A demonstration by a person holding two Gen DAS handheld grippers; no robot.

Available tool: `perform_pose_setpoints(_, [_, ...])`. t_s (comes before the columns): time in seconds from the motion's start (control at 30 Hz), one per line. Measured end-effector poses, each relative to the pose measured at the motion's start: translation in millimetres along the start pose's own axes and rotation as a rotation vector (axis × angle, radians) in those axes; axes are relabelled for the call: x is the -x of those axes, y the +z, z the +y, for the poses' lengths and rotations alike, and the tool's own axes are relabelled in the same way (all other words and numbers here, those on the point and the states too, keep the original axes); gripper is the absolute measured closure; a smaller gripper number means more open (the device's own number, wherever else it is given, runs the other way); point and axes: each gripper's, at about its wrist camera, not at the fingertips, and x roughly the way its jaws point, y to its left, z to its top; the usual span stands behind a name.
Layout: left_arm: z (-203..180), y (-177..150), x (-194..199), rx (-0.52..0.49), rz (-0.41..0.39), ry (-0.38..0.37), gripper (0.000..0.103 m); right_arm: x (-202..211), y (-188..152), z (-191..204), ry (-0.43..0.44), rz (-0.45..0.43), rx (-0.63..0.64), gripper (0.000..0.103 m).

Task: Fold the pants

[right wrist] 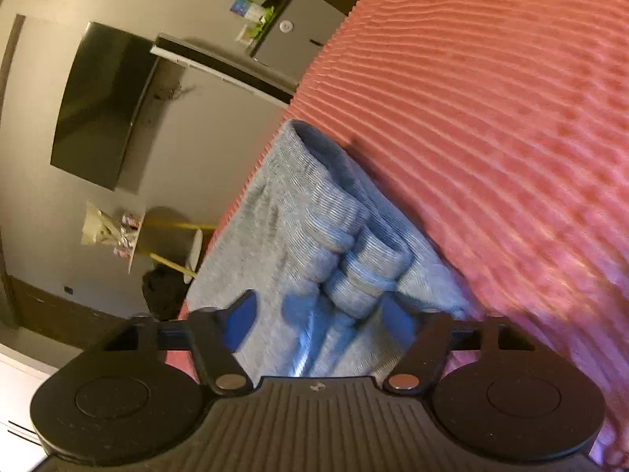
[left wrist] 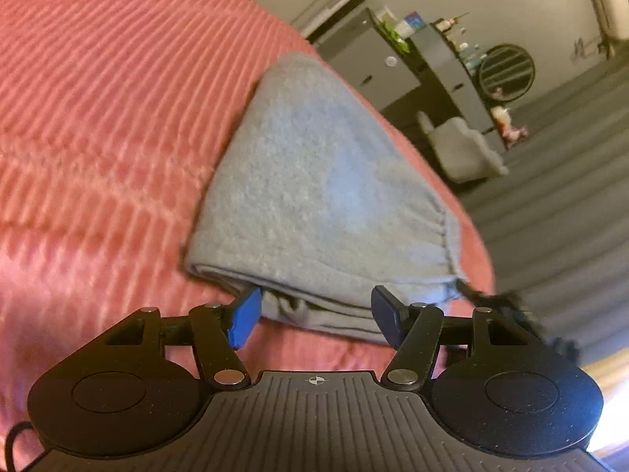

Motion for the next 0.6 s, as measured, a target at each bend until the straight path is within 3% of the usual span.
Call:
perform_pose_setpoints(0.07, [8,2,-7,0.04,-0.005,0.0,0.034,-12,-1,2,-0.027,0.009,-0.03,0.036])
perform_pose_setpoints(0.3, [42,6,-30,0.296,-0.085,-0.005,0.034,-37,1,-10,0.013,-0.05,-0.236,0.028])
perform_pose_setpoints(0.33, [43,8,-30,0.313,-0.101,-0.006,0.04,-38,1,-9,0.009,-0.057,-0.244,0.029])
perform_pose_setpoints(0.4, [42,9,-28,0.324,-0.137,-0.005,0.056,-39,1,-4,-0.04,-0.069,-0.208,0.053])
perform_pose_setpoints(0.47, [42,12,-28,0.304,-0.134,0.018,0.074,-40,0,2,-0.068,-0.076,-0.152,0.058])
perform_pose_setpoints(0.6, [48,14,-21,0.297,-0.144,0.0,0.083,-28,-5,28,-0.11,-0.117,0.012,0.064])
